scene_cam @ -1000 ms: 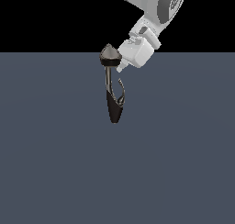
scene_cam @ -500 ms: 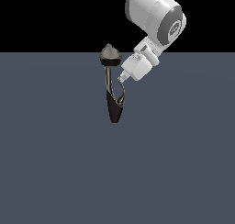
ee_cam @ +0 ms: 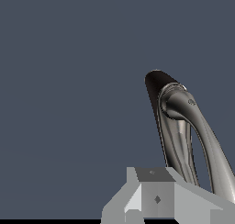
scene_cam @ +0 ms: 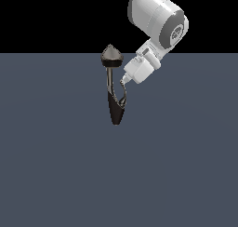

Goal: Turn on the faucet by rotating a designated handle.

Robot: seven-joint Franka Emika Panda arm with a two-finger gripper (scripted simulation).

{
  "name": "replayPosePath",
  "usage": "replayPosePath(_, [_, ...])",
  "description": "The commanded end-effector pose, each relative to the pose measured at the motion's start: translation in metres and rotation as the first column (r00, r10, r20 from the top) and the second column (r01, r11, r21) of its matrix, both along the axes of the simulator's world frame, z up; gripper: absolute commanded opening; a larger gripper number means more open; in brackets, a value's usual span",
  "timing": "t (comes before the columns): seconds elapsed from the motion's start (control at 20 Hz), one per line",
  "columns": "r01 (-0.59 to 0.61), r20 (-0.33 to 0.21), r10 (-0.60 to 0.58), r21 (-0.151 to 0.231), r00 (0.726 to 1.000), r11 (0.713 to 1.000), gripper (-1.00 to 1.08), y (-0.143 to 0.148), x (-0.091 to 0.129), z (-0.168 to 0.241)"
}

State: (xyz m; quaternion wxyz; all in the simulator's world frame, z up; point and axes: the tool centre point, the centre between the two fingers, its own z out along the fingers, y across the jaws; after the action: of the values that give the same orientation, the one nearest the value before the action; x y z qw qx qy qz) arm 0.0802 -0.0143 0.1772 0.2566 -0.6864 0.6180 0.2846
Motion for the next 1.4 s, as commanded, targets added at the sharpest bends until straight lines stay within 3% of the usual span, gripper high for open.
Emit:
replayPosePath(0.0, [-0.002, 0.001, 0.002, -0.001, 1.000, 1.000, -1.00, 0.000, 0.000, 0.001])
replayPosePath(1.35, [0.005, 0.005, -0.005, -0.005, 1.000, 1.000, -1.00, -0.003, -0.056, 0.005])
